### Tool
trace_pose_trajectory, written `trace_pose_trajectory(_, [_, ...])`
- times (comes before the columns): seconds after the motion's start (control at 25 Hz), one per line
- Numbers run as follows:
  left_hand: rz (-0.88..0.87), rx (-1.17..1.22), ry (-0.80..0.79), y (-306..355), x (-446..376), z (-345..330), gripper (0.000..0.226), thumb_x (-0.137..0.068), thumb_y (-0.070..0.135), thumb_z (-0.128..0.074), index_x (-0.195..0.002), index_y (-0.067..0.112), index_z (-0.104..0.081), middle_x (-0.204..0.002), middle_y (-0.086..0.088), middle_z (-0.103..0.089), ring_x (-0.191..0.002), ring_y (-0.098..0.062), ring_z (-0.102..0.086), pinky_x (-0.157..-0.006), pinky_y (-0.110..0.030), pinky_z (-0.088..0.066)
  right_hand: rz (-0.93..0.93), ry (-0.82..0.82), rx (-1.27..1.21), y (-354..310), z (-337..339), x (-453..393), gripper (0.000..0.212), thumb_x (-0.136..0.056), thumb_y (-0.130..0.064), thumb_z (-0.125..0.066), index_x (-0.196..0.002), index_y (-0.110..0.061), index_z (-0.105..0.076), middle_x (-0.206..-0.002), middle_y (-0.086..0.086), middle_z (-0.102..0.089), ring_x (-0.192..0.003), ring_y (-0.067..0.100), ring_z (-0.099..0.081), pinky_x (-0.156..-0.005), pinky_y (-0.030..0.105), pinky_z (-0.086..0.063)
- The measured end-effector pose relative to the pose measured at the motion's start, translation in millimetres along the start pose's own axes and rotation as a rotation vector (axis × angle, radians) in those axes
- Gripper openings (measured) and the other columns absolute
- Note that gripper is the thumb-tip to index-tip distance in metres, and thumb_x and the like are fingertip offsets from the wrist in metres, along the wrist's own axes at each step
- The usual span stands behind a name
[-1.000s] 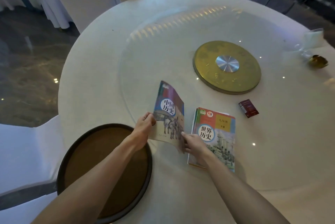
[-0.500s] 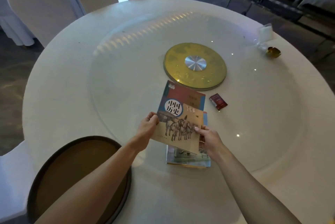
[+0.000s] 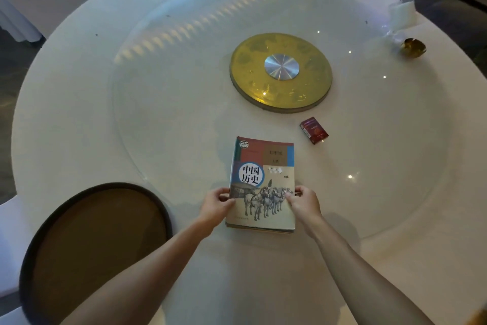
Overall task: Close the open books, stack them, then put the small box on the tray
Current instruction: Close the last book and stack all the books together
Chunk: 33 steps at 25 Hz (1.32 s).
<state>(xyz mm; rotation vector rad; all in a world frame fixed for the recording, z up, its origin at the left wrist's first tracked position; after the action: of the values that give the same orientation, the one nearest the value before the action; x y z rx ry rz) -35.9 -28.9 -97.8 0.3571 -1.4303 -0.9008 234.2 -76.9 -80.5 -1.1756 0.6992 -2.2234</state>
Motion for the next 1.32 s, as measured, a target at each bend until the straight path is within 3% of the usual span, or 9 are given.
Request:
trace_pose_trajectory(0.16, [-0.094, -0.329, 0.14, 11.3, 1.0, 5.7, 0.031, -0.085, 0.02, -0.071, -0.116, 0.019, -0.068, -0.101, -0.003, -0.074, -0.087, -0.018, -0.069, -0.077, -0.034, -0.058, 0.098, 0.039, 0.298, -8.1, 0.0, -1.2, 0.014, -0.099, -0.023, -0.058, -0.101, -0.009, -0.063, -0.097, 0.007, -0.07, -0.086, 0.027, -0.064, -0.073, 0.039, -0.051])
trace_pose_trajectory(0.28, [-0.169, -0.524, 0.251, 27.7, -1.3, 13.3, 0.061, -0.081, 0.029, -0.073, -0.138, 0.018, -0.055, -0.121, -0.006, -0.065, -0.104, -0.019, -0.064, -0.084, -0.035, -0.055, 0.12, 0.038, 0.437, -12.0, -1.8, -4.4, 0.016, -0.098, -0.028, -0.058, -0.103, -0.013, -0.059, -0.1, 0.006, -0.068, -0.087, 0.028, -0.064, -0.071, 0.037, -0.05])
trace_pose_trajectory(0.4, [-0.127, -0.521, 0.173, 28.4, -16.0, 6.3, 0.066, -0.085, 0.031, -0.071, -0.146, 0.018, -0.048, -0.132, -0.009, -0.059, -0.119, -0.024, -0.059, -0.092, -0.039, -0.052, 0.129, 0.056, 0.618, -20.5, 2.7, -8.3, 0.02, -0.096, -0.034, -0.057, -0.099, -0.014, -0.056, -0.097, 0.004, -0.063, -0.087, 0.029, -0.062, -0.069, 0.035, -0.046])
trace_pose_trajectory(0.48, [-0.129, -0.531, 0.097, 29.5, -23.2, -3.9, 0.058, -0.087, 0.034, -0.07, -0.141, 0.027, -0.053, -0.124, -0.006, -0.061, -0.112, -0.022, -0.061, -0.087, -0.038, -0.054, 0.161, 0.087, 0.676, -26.0, 5.8, -13.9, 0.025, -0.097, -0.035, -0.054, -0.101, -0.01, -0.06, -0.103, 0.006, -0.063, -0.095, 0.031, -0.065, -0.074, 0.037, -0.05])
trace_pose_trajectory(0.68, [-0.149, -0.567, 0.034, 37.5, -29.7, -14.0, 0.039, -0.087, 0.034, -0.064, -0.125, 0.027, -0.06, -0.109, -0.004, -0.059, -0.095, -0.019, -0.065, -0.081, -0.038, -0.059, 0.026, 0.027, 0.386, -11.9, 6.3, -39.6, 0.028, -0.099, -0.027, -0.049, -0.087, -0.005, -0.062, -0.091, 0.015, -0.07, -0.084, 0.033, -0.066, -0.065, 0.035, -0.044])
trace_pose_trajectory(0.84, [-0.134, -0.614, -0.023, 36.4, -39.0, -15.2, 0.037, -0.089, 0.033, -0.061, -0.123, 0.021, -0.061, -0.105, -0.003, -0.051, -0.095, -0.023, -0.064, -0.081, -0.043, -0.061, 0.046, 0.045, 0.394, -19.5, 0.8, -39.7, 0.036, -0.097, -0.012, -0.045, -0.061, -0.011, -0.047, -0.06, 0.005, -0.051, -0.059, 0.024, -0.048, -0.051, 0.032, -0.031])
trace_pose_trajectory(1.04, [-0.06, -0.414, 0.077, 39.1, -35.4, -9.6, 0.028, -0.09, 0.027, -0.056, -0.111, 0.02, -0.073, -0.088, -0.003, -0.077, -0.064, -0.011, -0.063, -0.05, -0.021, -0.049, 0.037, 0.066, 0.363, -15.7, -1.2, -41.4, 0.033, -0.093, -0.01, -0.046, -0.06, -0.011, -0.044, -0.058, 0.007, -0.046, -0.056, 0.023, -0.042, -0.052, 0.033, -0.027])
trace_pose_trajectory(1.2, [-0.019, -0.274, 0.077, 37.3, -29.4, -10.7, 0.028, -0.091, 0.025, -0.058, -0.115, 0.025, -0.072, -0.091, 0.006, -0.076, -0.071, -0.008, -0.064, -0.051, -0.019, -0.044, 0.025, 0.071, 0.3, -11.0, -1.3, -41.5, 0.037, -0.093, -0.012, -0.05, -0.057, -0.015, -0.044, -0.058, 0.004, -0.048, -0.059, 0.024, -0.045, -0.054, 0.032, -0.03])
trace_pose_trajectory(1.32, [-0.002, -0.184, 0.056, 32.3, -26.3, -10.7, 0.031, -0.09, 0.025, -0.061, -0.119, 0.026, -0.071, -0.099, 0.007, -0.077, -0.082, -0.013, -0.07, -0.057, -0.028, -0.053, 0.032, 0.065, 0.278, -12.2, 0.3, -41.0, 0.037, -0.095, -0.015, -0.052, -0.058, -0.016, -0.046, -0.058, 0.002, -0.05, -0.061, 0.023, -0.046, -0.055, 0.032, -0.031])
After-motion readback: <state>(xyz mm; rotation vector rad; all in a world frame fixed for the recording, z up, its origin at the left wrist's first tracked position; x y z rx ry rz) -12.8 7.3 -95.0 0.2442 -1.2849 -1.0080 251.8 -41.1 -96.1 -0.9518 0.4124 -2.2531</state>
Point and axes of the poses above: each hand's wrist, its own x-axis away from the middle knuckle, its own z-axis out of the back of the hand, y = z × x, the point moved 9 cm from there along -x, towards the middle knuckle
